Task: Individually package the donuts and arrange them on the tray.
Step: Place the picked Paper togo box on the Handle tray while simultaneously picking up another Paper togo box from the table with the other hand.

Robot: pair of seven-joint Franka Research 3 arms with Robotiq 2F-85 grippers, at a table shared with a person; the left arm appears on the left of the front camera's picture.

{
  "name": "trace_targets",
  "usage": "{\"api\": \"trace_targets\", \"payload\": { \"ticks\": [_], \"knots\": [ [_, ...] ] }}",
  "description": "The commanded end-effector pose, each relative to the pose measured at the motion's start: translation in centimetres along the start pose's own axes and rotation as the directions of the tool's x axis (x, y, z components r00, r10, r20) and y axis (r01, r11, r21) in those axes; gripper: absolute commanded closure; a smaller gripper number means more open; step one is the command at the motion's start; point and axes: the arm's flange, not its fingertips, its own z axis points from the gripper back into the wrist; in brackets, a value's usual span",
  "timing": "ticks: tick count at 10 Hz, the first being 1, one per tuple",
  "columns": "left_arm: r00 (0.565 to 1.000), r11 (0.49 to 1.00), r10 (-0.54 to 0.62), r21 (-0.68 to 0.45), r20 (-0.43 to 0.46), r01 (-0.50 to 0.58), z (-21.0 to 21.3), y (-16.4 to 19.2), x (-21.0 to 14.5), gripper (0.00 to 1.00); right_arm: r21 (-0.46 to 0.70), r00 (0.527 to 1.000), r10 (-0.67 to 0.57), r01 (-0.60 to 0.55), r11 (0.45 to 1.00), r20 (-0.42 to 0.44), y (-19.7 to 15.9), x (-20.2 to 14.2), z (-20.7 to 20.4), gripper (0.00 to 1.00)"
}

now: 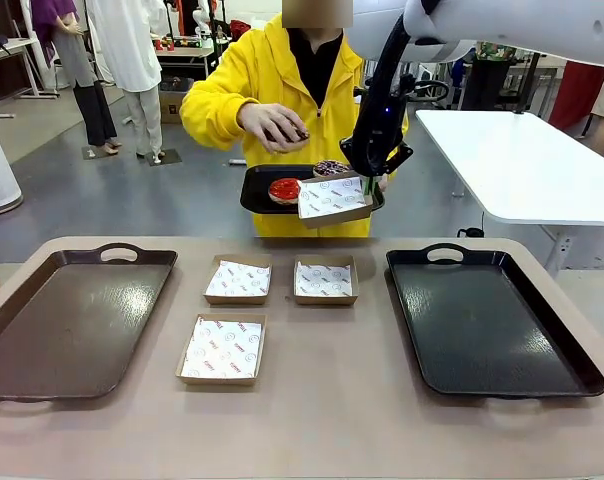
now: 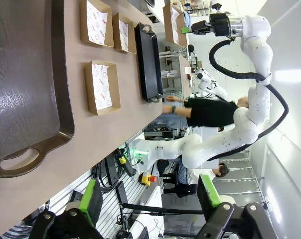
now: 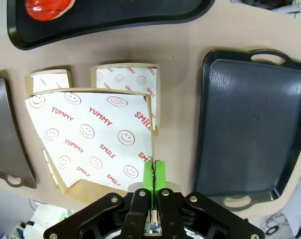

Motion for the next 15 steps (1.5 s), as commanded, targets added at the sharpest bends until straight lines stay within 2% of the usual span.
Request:
{"api": "trace_targets", "payload": {
  "ticks": [1,12,13,15],
  "knots": [
    [1.000,1.000,-0.003,-0.012,0.009,0.003,0.1,0.0,-0.2,0.00,0.003,1.000,-0.015,0.015,1.000,-0.006,-0.3,-0.7,-0.3,1.00],
    [1.000,1.000,-0.003,-0.012,0.009,0.003,0.1,0.0,-0.2,0.00,-0.001,1.000,0.000,0.000,1.000,-0.002,0.0,0.0,-0.1,0.99],
    [1.000,1.000,0.000,0.000,0.000,0.000,0.0,0.0,0.0,0.00,-0.012,1.000,0.018,-0.018,1.000,-0.015,-1.2,-0.7,0.2,0.99],
    [0.998,0.990,-0.003,0.140,-0.068,0.012,-2.2,-4.5,1.2,0.00,-0.043,0.999,0.033,-0.034,0.998,-0.041,-6.0,-3.4,1.4,0.99]
  ]
}}
